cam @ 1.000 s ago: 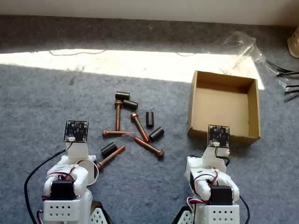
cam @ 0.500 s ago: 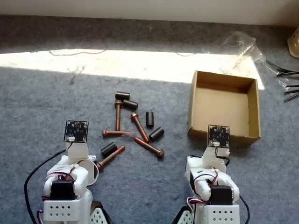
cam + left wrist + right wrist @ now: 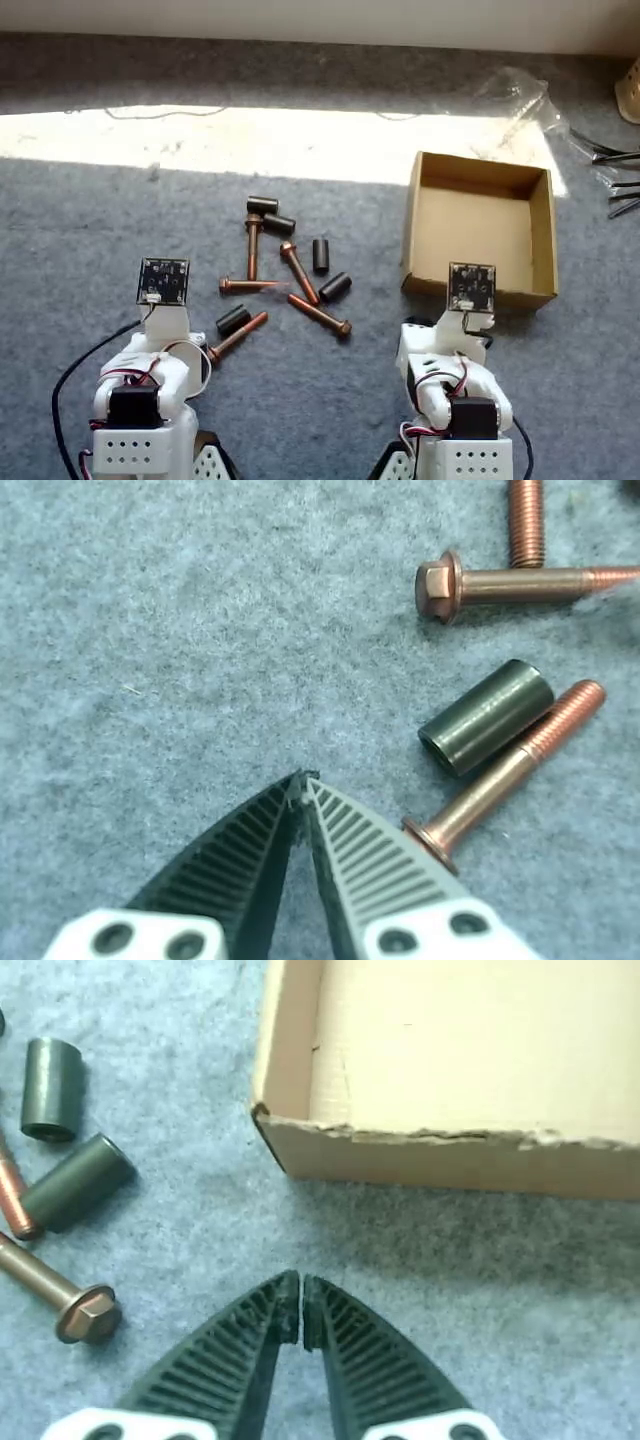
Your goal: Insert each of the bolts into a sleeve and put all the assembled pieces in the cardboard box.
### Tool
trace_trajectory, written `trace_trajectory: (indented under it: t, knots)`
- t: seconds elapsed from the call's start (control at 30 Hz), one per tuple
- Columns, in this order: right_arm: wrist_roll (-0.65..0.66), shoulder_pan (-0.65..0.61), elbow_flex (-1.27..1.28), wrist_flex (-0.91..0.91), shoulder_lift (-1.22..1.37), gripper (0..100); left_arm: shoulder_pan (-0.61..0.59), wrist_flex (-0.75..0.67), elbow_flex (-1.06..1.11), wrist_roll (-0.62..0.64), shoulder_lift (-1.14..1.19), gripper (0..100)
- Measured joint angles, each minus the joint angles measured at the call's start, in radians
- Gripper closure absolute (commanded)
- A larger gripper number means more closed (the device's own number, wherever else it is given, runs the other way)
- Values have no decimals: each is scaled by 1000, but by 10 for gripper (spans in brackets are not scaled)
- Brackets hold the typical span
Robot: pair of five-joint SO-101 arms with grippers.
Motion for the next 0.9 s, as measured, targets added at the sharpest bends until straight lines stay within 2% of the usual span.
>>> trace_trajectory:
  t: [0.1,0.2,0.33,0.4,0.5,0.6,0.73,0.9]
  knots:
    - [26,0,0,-29,0,991,-2,-15,0,0,0,993]
    - [170,0,0,-55,0,991,-20,-103,0,-21,0,993]
    - [387,0,0,-58,0,991,-89,-213,0,-190,0,993]
    - [451,2,0,-55,0,991,-135,-241,0,-285,0,993]
    - [509,18,0,-8,0,991,-198,-250,0,-330,0,992]
    - [569,23,0,40,0,991,-259,-230,-34,-361,0,992]
    - [678,43,-58,124,0,991,-313,-124,-193,-431,0,992]
    - [732,187,-252,150,-11,991,-331,-2,-416,-537,-11,992]
